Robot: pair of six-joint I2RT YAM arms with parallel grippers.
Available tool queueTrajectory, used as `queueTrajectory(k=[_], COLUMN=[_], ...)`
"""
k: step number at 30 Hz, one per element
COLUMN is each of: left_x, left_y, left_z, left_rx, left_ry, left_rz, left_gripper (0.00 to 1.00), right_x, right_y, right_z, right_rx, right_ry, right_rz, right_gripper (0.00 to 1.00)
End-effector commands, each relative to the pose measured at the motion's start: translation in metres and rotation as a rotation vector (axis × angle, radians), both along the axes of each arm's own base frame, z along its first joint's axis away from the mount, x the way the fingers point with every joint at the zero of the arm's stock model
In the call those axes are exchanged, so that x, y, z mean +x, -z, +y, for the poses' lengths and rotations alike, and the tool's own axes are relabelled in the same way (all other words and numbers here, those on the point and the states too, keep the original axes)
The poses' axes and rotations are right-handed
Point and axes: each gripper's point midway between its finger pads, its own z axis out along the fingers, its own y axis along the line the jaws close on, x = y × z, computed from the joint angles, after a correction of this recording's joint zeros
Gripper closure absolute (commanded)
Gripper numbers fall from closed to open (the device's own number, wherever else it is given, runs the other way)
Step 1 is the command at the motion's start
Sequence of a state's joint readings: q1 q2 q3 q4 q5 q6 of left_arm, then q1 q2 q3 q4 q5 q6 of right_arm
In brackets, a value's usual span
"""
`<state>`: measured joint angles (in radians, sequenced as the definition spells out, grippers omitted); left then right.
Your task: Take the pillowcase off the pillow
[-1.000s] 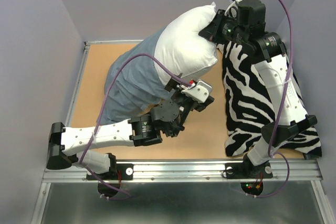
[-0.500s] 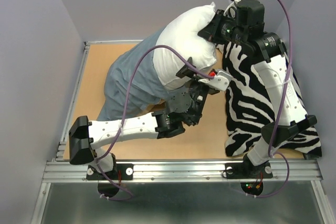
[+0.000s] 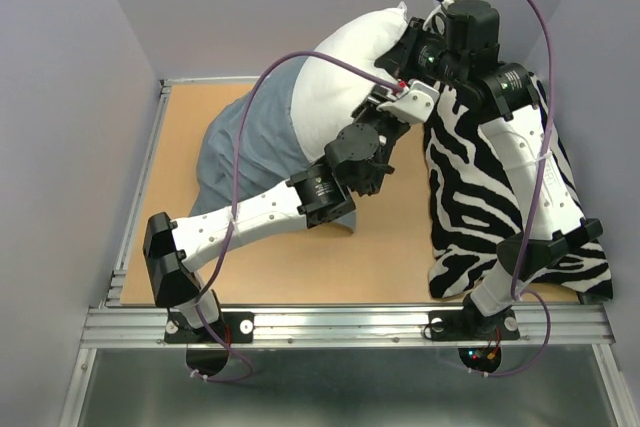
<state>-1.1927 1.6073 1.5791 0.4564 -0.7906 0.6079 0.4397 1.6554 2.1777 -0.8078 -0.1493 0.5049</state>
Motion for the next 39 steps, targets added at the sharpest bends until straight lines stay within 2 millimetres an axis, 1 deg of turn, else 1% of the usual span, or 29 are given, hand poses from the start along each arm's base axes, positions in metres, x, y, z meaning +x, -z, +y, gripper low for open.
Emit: queueTrajectory(k=[1,2,3,7,8,9,10,11,12,14,15,16,19,20,21,22,23,24,25,27,28,29,30,31,34,35,36,37,39], left_x=[0.011,0.015,0.016,0.015,0.014,0.011,0.014,0.015,0.014,0.013,0.008,0.007,0.001,-0.002,-0.007,-0.011,-0.014,-0.02,-0.024,-0.031,-0.039,-0.043,-0.052,-0.056,-0.077,-0.082,-0.09,-0.096,-0.104], left_y=[-0.02,-0.02,-0.02,-0.037,-0.04,-0.05,-0.054,-0.054,-0.063,-0.069,-0.079,-0.083,-0.103,-0.108,-0.119,-0.126,-0.131,-0.142,-0.147,-0.154,-0.162,-0.163,-0.168,-0.17,-0.175,-0.175,-0.175,-0.176,-0.171], left_z=[0.003,0.006,0.012,0.036,0.042,0.054,0.063,0.07,0.082,0.093,0.103,0.108,0.132,0.139,0.149,0.156,0.162,0.174,0.176,0.185,0.19,0.192,0.197,0.201,0.211,0.213,0.22,0.222,0.233], left_rx=[-0.097,-0.095,-0.097,-0.164,-0.178,-0.217,-0.237,-0.242,-0.288,-0.317,-0.364,-0.377,-0.438,-0.45,-0.466,-0.487,-0.494,-0.525,-0.534,-0.55,-0.561,-0.56,-0.581,-0.589,-0.614,-0.616,-0.614,-0.618,-0.612], left_ry=[0.063,0.036,0.014,-0.027,-0.034,-0.041,-0.056,-0.064,-0.064,-0.057,-0.047,-0.039,-0.011,-0.008,0.009,0.016,0.019,0.03,0.052,0.077,0.104,0.117,0.145,0.157,0.225,0.241,0.255,0.275,0.272], left_rz=[0.063,0.069,0.074,0.069,0.07,0.066,0.066,0.076,0.073,0.073,0.065,0.063,0.04,0.034,0.014,0.007,-0.002,-0.018,-0.025,-0.029,-0.041,-0.036,-0.041,-0.04,-0.032,-0.03,-0.025,-0.019,-0.006], left_gripper=[0.77,0.95,1.0,1.0,1.0,1.0,1.0,1.0,1.0,1.0,1.0,1.0,1.0,1.0,1.0,1.0,1.0,1.0,1.0,1.0,1.0,1.0,1.0,1.0,1.0,1.0,1.0,1.0,1.0], right_x=[-0.024,-0.024,-0.024,-0.019,-0.018,-0.017,-0.017,-0.018,-0.02,-0.023,-0.027,-0.029,-0.045,-0.041,-0.052,-0.052,-0.05,-0.042,-0.046,-0.042,-0.036,-0.034,-0.028,-0.022,-0.007,-0.005,0.005,0.009,0.019], right_y=[-0.049,-0.05,-0.051,-0.05,-0.051,-0.052,-0.058,-0.065,-0.075,-0.087,-0.098,-0.104,-0.122,-0.108,-0.112,-0.11,-0.098,-0.068,-0.067,-0.045,-0.024,-0.017,0.002,0.007,0.024,0.022,0.037,0.038,0.055], right_z=[0.01,0.01,0.009,0.005,0.003,0.001,-0.005,-0.008,-0.013,-0.022,-0.036,-0.043,-0.07,-0.071,-0.079,-0.08,-0.08,-0.075,-0.073,-0.068,-0.057,-0.051,-0.043,-0.027,-0.004,0.007,0.016,0.02,0.027], right_rx=[0.083,0.084,0.086,0.075,0.071,0.063,0.06,0.06,0.062,0.068,0.072,0.074,0.098,0.082,0.099,0.105,0.098,0.071,0.092,0.092,0.098,0.103,0.098,0.112,0.108,0.122,0.11,0.11,0.097], right_ry=[-0.063,-0.061,-0.058,-0.026,-0.015,-0.003,0.023,0.032,0.055,0.09,0.149,0.177,0.281,0.295,0.31,0.315,0.321,0.32,0.302,0.283,0.24,0.212,0.189,0.12,0.028,-0.024,-0.045,-0.063,-0.081], right_rz=[-0.112,-0.114,-0.115,-0.12,-0.124,-0.135,-0.155,-0.175,-0.205,-0.235,-0.266,-0.28,-0.331,-0.304,-0.315,-0.317,-0.297,-0.24,-0.261,-0.232,-0.203,-0.198,-0.169,-0.169,-0.146,-0.161,-0.139,-0.15,-0.133], right_gripper=[0.99,1.0,0.99,1.0,0.97,0.9,0.68,0.56,0.4,0.27,0.2,0.2,0.11,0.1,0.1,0.1,0.1,0.1,0.11,0.14,0.17,0.19,0.19,0.2,0.21,0.21,0.21,0.21,0.21])
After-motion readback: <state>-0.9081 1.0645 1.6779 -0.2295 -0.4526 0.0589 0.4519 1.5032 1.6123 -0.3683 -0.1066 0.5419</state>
